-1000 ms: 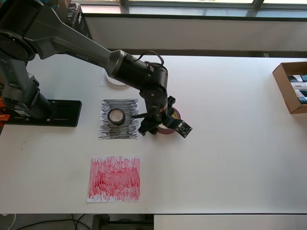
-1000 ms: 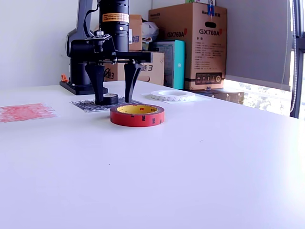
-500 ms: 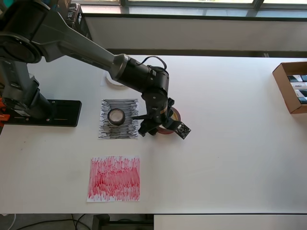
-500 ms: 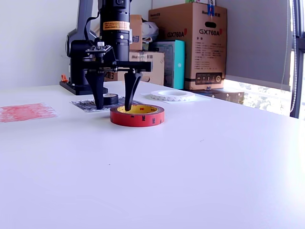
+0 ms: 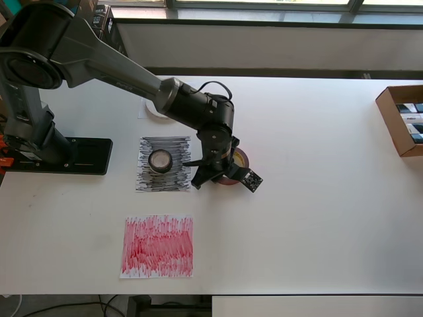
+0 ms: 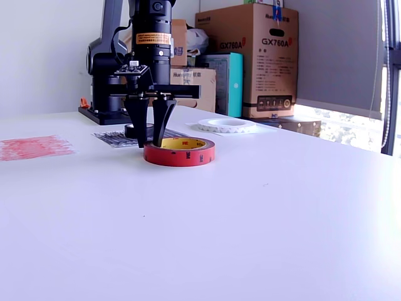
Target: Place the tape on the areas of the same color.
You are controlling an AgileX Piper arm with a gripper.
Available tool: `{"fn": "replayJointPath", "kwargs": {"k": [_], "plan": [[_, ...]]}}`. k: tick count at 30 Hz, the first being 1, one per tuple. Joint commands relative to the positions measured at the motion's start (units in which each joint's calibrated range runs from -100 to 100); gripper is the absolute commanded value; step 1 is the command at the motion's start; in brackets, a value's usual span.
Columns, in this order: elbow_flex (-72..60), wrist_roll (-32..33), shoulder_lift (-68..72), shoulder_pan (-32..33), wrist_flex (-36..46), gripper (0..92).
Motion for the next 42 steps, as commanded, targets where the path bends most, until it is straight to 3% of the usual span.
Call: {"fn": "replayJointPath", "kwargs": {"k": [1, 9, 15, 25, 33, 42], "plan": [[0.02, 0.28, -0.42, -0.46, 0.25, 0.1], [-0.62, -0.54, -2.01, -0.54, 0.17, 0.0], [-0.26, -6.19, -9.3, -3.22, 0.0, 0.0], [11.37, -18.3, -22.12, -16.72, -0.17, 0.0], [14.19, -26.41, -23.33, -29.5, -2.8, 0.0], [14.19, -27.39, -20.15, -35.9, -4.5, 0.0]]}}
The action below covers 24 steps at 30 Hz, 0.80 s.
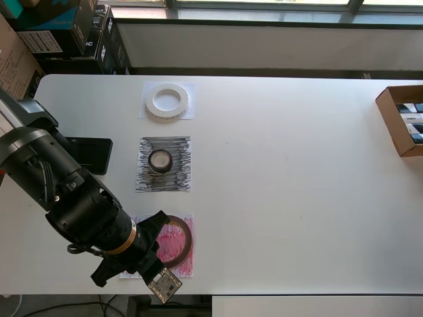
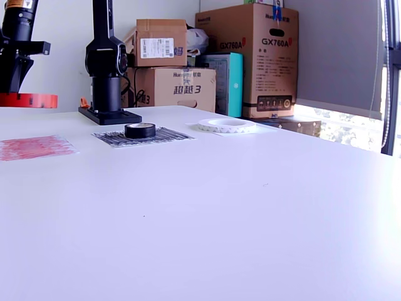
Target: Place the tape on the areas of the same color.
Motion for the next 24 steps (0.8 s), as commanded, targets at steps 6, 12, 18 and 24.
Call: {"fn": "replayJointPath", "kwargs": {"k": [6, 12, 18, 24], "plan": [[0.41, -0.03, 3.44, -6.05, -0.46, 0.0], [0.32, -0.03, 3.72, -4.47, -0.46, 0.0], [0.41, -0.03, 3.82, -3.44, -0.46, 0.0], [0.41, 0.13, 5.5, -2.34, -0.46, 0.0]]}}
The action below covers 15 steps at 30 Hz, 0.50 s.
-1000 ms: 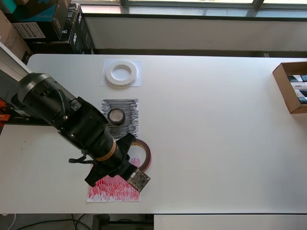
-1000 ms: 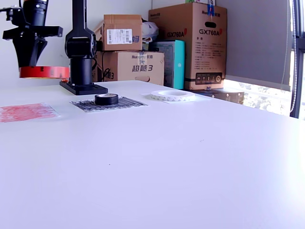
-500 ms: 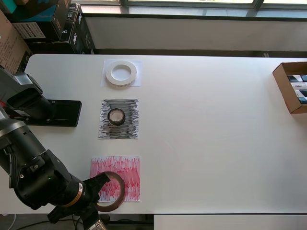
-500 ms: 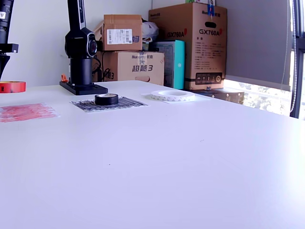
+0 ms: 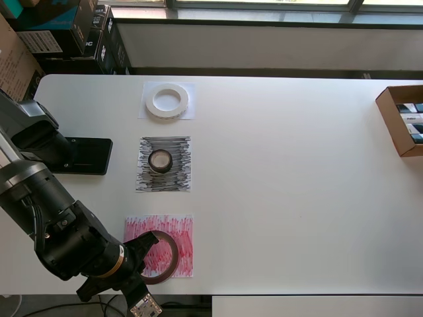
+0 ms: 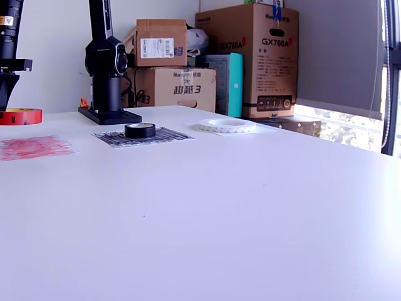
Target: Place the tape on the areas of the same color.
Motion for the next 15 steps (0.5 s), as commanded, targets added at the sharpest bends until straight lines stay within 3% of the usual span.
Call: {"fn": "replayJointPath", "kwargs": {"k": [1, 15], "plan": [[0.41, 0.31, 1.87, 0.87, -0.63, 0.0], [2.5, 0.4, 2.24, 3.16, -2.92, 0.0]]}}
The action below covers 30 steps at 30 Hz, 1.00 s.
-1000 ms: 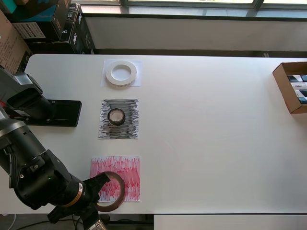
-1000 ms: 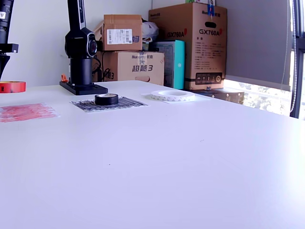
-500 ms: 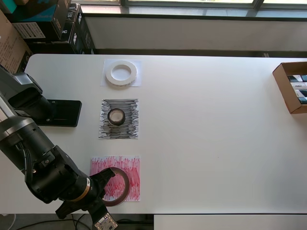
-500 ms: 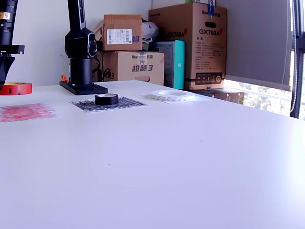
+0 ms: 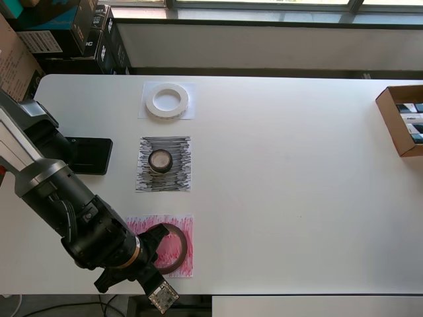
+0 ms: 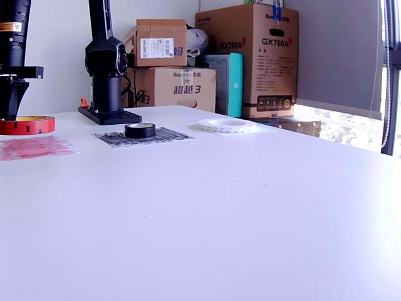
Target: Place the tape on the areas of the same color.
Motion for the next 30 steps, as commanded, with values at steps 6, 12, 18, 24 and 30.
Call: {"fn": "replayJointPath", "kwargs": {"k": [6, 12, 18, 24, 30], "plan": [[3.66, -0.56, -0.28, 0.26, -3.68, 0.0], [3.66, -0.64, -0.28, 0.34, -3.68, 0.0], [3.75, -0.64, -0.19, 0.42, -3.68, 0.0], [3.75, -0.64, 0.47, 0.42, -3.68, 0.0], [3.84, -0.64, 0.56, 0.49, -3.68, 0.0]]}}
